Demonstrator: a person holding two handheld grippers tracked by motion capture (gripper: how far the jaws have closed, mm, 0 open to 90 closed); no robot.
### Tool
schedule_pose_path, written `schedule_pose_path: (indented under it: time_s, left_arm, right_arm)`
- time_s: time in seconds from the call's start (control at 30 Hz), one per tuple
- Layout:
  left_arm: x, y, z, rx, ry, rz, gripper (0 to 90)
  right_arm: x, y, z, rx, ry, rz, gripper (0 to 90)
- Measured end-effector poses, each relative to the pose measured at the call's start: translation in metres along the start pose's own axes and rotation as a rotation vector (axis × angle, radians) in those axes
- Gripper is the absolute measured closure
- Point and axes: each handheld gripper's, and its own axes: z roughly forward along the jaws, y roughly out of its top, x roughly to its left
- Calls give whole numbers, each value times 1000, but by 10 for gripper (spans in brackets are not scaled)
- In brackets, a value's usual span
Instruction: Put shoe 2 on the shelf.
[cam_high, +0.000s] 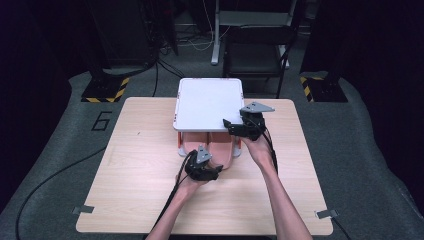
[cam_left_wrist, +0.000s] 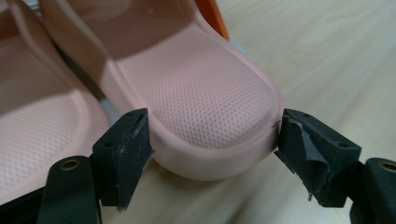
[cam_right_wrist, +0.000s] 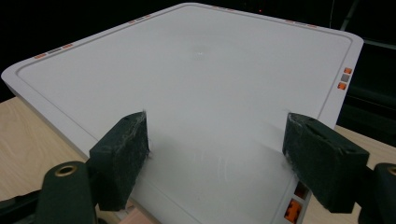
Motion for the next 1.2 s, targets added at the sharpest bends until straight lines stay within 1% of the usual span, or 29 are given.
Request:
schedule_pose_path:
  time_s: [0.03, 0.07, 0.1, 0.13, 0.2, 0.3, 0.33, 0.37, 0.4, 0.43, 0.47, 0.53, 0.57, 0.6, 0.67, 0.7, 0.73, 0.77, 0.83, 0.87, 0.9, 0.97, 1.03, 1.07, 1.1, 1.13, 1.17, 1.2]
  left_arm:
    - [2, 1, 2, -2, 8, -4, 257]
    - [3, 2, 4, -7, 8, -23, 257]
    - [5, 2, 7, -15, 11, -33, 257]
    - [7, 3, 8, -8, 9, -27, 257]
    - [8, 5, 13, -16, 12, -44, 258]
    - [10, 8, 19, -24, 23, -47, 261]
    - [10, 9, 21, -36, 27, -52, 262]
    - [11, 10, 22, -27, 26, -54, 262]
    - [11, 11, 25, -31, 33, -61, 261]
    - [11, 12, 26, -35, 40, -58, 262]
    - [11, 13, 29, -45, 48, -68, 263]
    - [12, 14, 31, -43, 65, -43, 264]
    - [13, 14, 32, -45, 69, -39, 268]
    - [13, 14, 34, -49, 74, -48, 270]
    - [13, 13, 36, -61, 77, -86, 271]
    - [14, 13, 36, -54, 75, -88, 271]
    - [14, 12, 38, -67, 78, -103, 271]
    - [14, 12, 38, -65, 78, -108, 271]
    - [16, 13, 39, -60, 70, -109, 269]
    - [17, 13, 40, -67, 72, -92, 267]
    - [19, 14, 39, -51, 70, -66, 265]
    - [18, 14, 40, -51, 70, -73, 262]
    - [18, 16, 38, -38, 69, -41, 263]
    - [15, 16, 37, -36, 80, -46, 269]
    - [13, 16, 33, -33, 69, -26, 268]
    - [12, 15, 28, -43, 47, -11, 266]
    - [9, 13, 21, -53, 25, -17, 258]
    - [8, 12, 11, -64, 7, -12, 249]
  right_arm:
    - [0, 0, 0, -2, 0, 0, 221]
    - [0, 0, -1, 2, -1, 4, 222]
    - [0, 0, 0, 1, -1, 5, 222]
    - [1, 0, 0, 1, -2, 6, 222]
    - [1, 0, 0, 0, -2, 3, 222]
    - [1, 0, 0, 1, -1, 6, 222]
    - [1, -1, 0, 1, -1, 6, 222]
    - [1, 0, 0, 2, -2, 7, 222]
    - [1, 0, -1, 2, -1, 6, 222]
    - [1, -1, -1, 2, -1, 6, 222]
    - [1, 0, -1, 2, -1, 6, 222]
    - [1, 0, -1, 1, -2, 6, 222]
    - [1, -1, -1, 1, 0, 7, 222]
    - [0, -1, -1, 2, 1, 6, 222]
    - [0, -1, -1, 1, 1, 6, 223]
    - [1, -1, -1, 2, 1, 8, 222]
    - [1, -1, -1, 1, 1, 8, 222]
    - [1, -1, -1, 0, 0, 7, 222]
    - [1, -1, -1, 0, 1, 7, 223]
    - [1, -1, -1, 0, 1, 7, 223]
    - [1, -1, -1, -1, 0, 5, 223]
    - [1, -1, -1, -1, 1, 7, 223]
    - [0, -1, -1, -2, 1, 7, 223]
    - [0, -1, 0, -5, 3, 7, 222]
    - [0, -1, 0, -13, 3, 8, 222]
    - [0, -1, -1, -15, 3, -2, 222]
    - [1, -1, -2, -24, -10, -4, 212]
    - [1, -2, -5, -28, -16, 2, 204]
